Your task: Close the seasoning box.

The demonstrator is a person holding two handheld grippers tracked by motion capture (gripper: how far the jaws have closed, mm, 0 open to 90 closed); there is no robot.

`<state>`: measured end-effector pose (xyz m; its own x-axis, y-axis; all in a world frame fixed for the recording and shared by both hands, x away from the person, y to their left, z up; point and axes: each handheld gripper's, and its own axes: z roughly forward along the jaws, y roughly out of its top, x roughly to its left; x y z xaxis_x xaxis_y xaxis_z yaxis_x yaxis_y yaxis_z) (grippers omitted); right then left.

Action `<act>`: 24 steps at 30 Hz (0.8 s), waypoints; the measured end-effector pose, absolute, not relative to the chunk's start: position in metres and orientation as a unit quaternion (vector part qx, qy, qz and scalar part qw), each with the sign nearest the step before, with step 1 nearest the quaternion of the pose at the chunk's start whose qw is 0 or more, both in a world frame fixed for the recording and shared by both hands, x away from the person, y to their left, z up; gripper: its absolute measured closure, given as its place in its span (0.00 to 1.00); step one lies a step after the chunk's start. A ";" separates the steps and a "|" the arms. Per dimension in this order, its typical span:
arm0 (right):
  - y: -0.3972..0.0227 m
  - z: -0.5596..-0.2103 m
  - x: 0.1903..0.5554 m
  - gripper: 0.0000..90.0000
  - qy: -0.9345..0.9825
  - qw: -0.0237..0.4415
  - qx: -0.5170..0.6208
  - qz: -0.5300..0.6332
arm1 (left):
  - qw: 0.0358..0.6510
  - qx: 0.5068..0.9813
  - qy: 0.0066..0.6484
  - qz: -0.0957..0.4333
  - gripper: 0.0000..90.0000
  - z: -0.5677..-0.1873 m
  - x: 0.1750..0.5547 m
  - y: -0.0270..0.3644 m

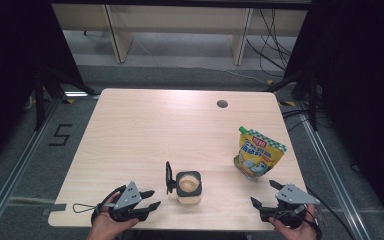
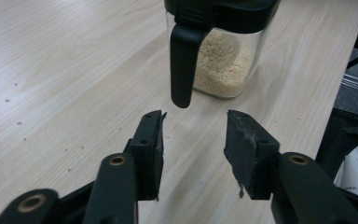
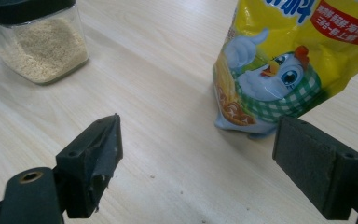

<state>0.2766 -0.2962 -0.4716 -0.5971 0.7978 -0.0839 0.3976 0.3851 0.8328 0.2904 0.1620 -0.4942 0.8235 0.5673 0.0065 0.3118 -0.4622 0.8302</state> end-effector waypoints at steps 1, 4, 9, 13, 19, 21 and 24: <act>-0.296 -0.472 0.278 0.19 0.796 0.254 0.367 0.408 | 0.453 0.840 0.261 0.145 0.67 -0.493 0.291 0.162; -0.295 -0.473 0.278 0.19 0.797 0.256 0.364 0.408 | 0.464 0.833 0.264 0.149 0.77 -0.490 0.293 0.164; -0.296 -0.474 0.279 0.21 0.799 0.256 0.361 0.406 | 0.482 0.823 0.253 0.165 0.99 -0.478 0.295 0.163; -0.295 -0.474 0.279 0.21 0.799 0.250 0.367 0.406 | 0.477 0.827 0.240 0.176 0.99 -0.469 0.298 0.157; -0.296 -0.474 0.279 0.21 0.798 0.254 0.364 0.408 | 0.485 0.821 0.243 0.177 0.99 -0.458 0.305 0.156; -0.296 -0.473 0.279 0.21 0.798 0.250 0.369 0.406 | 0.489 0.820 0.241 0.176 0.99 -0.454 0.307 0.154; -0.295 -0.474 0.278 0.21 0.797 0.249 0.373 0.406 | 0.493 0.819 0.238 0.175 0.99 -0.452 0.309 0.150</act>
